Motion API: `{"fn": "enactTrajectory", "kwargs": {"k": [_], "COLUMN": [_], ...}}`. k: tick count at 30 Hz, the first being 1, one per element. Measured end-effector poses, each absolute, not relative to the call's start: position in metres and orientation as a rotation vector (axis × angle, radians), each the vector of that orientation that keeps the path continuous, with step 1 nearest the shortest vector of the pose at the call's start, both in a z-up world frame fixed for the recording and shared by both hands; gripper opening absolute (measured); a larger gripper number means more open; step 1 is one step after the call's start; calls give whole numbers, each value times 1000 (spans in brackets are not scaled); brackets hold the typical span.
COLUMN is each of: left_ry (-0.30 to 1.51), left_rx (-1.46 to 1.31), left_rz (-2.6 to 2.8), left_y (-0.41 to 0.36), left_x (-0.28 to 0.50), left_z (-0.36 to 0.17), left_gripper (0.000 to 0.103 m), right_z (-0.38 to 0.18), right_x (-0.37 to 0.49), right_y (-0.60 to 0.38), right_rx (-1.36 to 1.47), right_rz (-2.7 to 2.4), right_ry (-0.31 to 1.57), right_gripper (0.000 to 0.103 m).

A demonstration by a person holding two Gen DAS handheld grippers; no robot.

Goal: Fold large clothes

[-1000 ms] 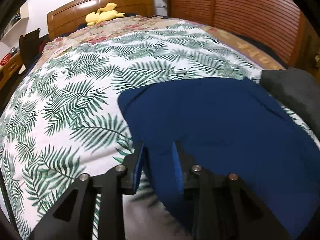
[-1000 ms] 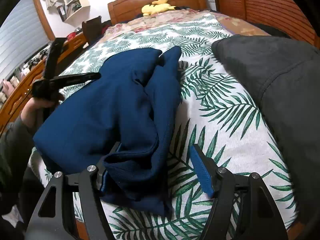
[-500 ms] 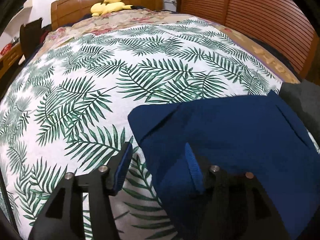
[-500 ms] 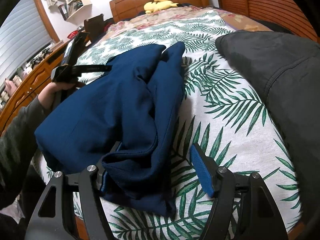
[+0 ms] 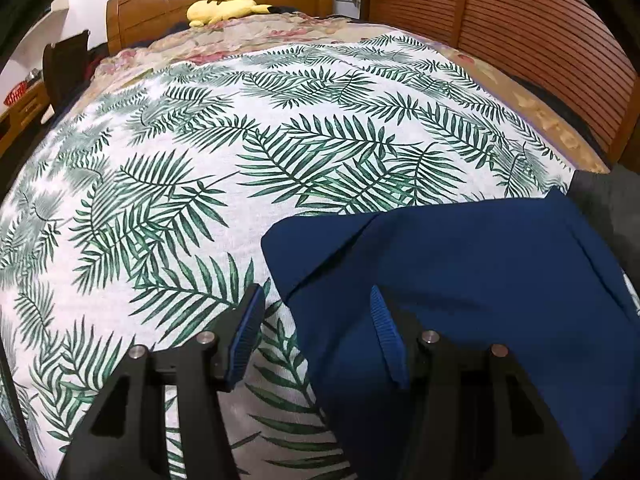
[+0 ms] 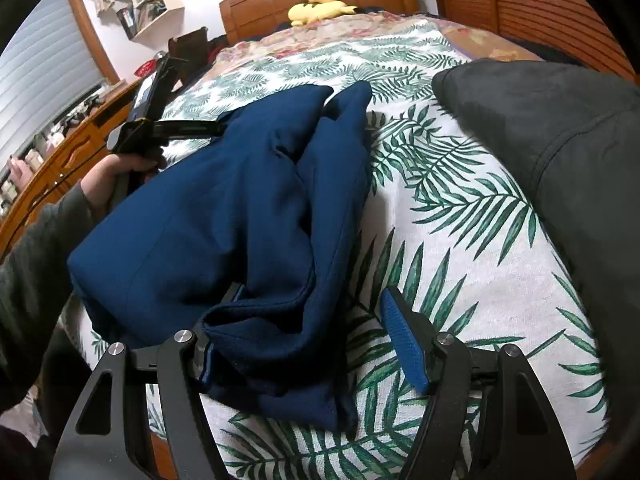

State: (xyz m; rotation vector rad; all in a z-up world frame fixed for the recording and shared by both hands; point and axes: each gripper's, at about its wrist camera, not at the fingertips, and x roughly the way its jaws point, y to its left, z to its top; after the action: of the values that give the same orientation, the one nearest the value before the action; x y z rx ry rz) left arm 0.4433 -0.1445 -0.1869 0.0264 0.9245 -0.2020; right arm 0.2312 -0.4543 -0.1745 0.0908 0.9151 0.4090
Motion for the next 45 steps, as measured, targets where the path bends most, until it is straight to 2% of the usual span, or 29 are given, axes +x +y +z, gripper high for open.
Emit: {"fn": "enactTrajectory", "kwargs": {"k": [1,6,8,9,11,13,14,16,23,31,45], "left_ry": [930,947,947,942,934,911,901,868,712,614,531], "left_rx": [12,0,20,44,69,92,92,96,118,125,114], "left_rz": [-206,-243,-236,-228,-226,-222,-223,-225,-261,-298,-291], "left_y": [-143,-143,-145,-148,-150,-153,-153,-155,-168,-174,-144], "left_x": [445,447,446,445,442,436,433,426,386,334,269], "left_z": [-187,-189,-188,-186,-184,-177,-173,-162,-97,-47,1], "left_gripper": [55,38,23,19,7,4,3,2,2,2,2], "right_z": [-175,-174,-173,-173,-171,-170,-168,-162,-135,-103,-48], "right_x": [231,230,229,229,228,227,226,224,212,197,186], "right_y": [-454,-452,-450,-449,-448,-447,-447,-449,-448,-436,-428], "right_rx": [97,108,115,119,133,138,142,147,143,124,25], "right_rz": [411,426,440,448,477,493,502,502,495,513,463], "right_ry": [917,920,922,923,923,919,909,879,774,683,621], "right_gripper": [71,65,59,56,43,36,29,21,10,8,7]}}
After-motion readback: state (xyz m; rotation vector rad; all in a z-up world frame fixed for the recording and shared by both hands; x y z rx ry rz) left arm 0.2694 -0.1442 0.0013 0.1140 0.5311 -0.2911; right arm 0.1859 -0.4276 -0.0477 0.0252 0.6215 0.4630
